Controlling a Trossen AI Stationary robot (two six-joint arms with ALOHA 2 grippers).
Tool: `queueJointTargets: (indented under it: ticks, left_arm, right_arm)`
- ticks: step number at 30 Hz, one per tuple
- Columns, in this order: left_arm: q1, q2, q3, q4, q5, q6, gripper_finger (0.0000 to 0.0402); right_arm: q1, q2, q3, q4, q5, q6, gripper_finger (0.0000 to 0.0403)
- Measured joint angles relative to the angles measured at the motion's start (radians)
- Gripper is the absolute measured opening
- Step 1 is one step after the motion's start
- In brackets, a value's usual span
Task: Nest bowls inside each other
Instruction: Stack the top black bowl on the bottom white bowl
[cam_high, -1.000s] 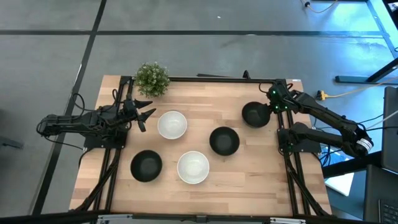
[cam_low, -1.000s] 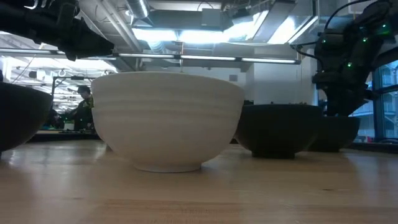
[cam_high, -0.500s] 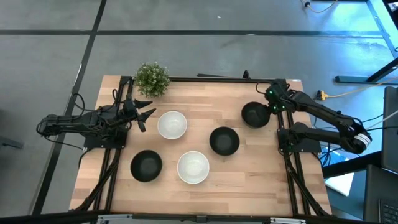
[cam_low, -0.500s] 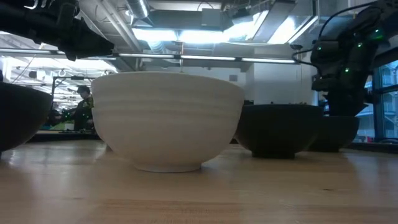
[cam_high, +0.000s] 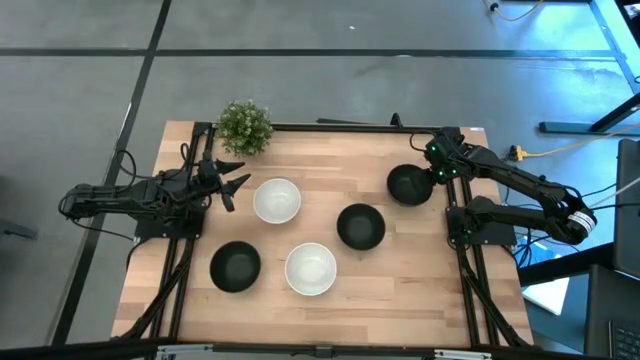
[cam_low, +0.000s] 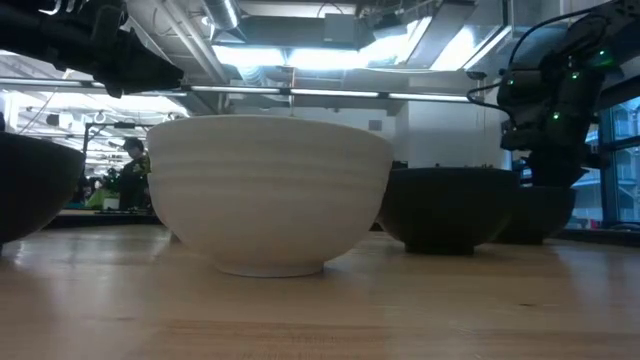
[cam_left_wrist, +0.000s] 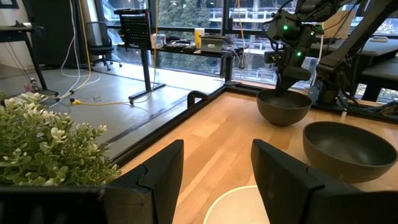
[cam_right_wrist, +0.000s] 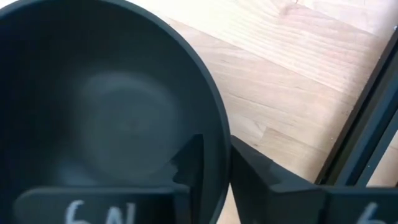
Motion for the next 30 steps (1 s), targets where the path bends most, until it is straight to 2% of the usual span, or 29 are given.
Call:
queueJointTargets:
  ticks: [10,18,23,30]
  left_arm:
    - [0.0,0.0,0.0,0.0,-0.001,0.0,0.0183]
    - [0.0,0.0,0.0,0.0,-0.002,0.0,0.0183]
    - [0.0,0.0,0.0,0.0,-0.002,0.0,0.0183]
    - [0.0,0.0,0.0,0.0,-0.001,-0.001,0.0183]
  right_arm:
    - [0.001,-0.001,0.0,0.009,-0.005,-0.002,0.0012]
    - [0.003,0.0,0.031,0.025,-0.026,-0.024,0.0023]
    - [0.003,0.0,0.116,-0.016,-0.067,-0.056,0.0011]
    - [0.051,0.0,0.274,-0.111,-0.123,-0.077,0.002]
